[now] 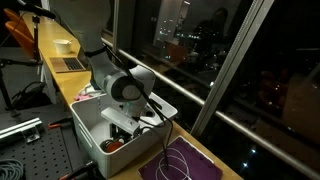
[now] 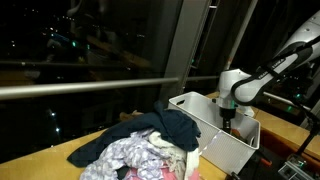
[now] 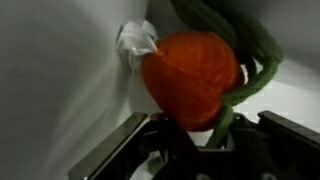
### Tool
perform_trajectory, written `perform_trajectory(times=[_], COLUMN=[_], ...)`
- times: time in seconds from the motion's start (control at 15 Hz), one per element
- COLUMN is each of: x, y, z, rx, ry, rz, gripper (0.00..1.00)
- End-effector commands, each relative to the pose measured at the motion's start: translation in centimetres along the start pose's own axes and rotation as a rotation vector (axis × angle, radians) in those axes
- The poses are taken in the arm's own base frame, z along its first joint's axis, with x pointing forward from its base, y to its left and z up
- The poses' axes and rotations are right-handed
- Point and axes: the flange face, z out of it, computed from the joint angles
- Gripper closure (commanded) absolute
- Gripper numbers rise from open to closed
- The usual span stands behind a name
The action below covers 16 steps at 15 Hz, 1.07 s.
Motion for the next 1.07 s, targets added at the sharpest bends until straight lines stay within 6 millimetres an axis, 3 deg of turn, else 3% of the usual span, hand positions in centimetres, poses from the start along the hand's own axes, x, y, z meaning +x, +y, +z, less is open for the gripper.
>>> perform_trajectory(times=[0.0, 0.07, 0.13, 0.73, 1.0], x=[-0.9, -0.9, -0.7, 0.9, 4.6], y=[-2.7, -3.6, -4.7, -13.9, -20.0], z=[-3.8, -5.1, -6.8, -24.4, -31.0], rx=[0.008, 0.011, 0.006, -0.1, -0.146], ry=[0.057, 0.071, 0.089, 0.192, 0.222], rz=[-0.026, -0.031, -0.039, -0.111, -0.152], gripper=[0.91, 0.99, 1.0, 0.97, 0.97])
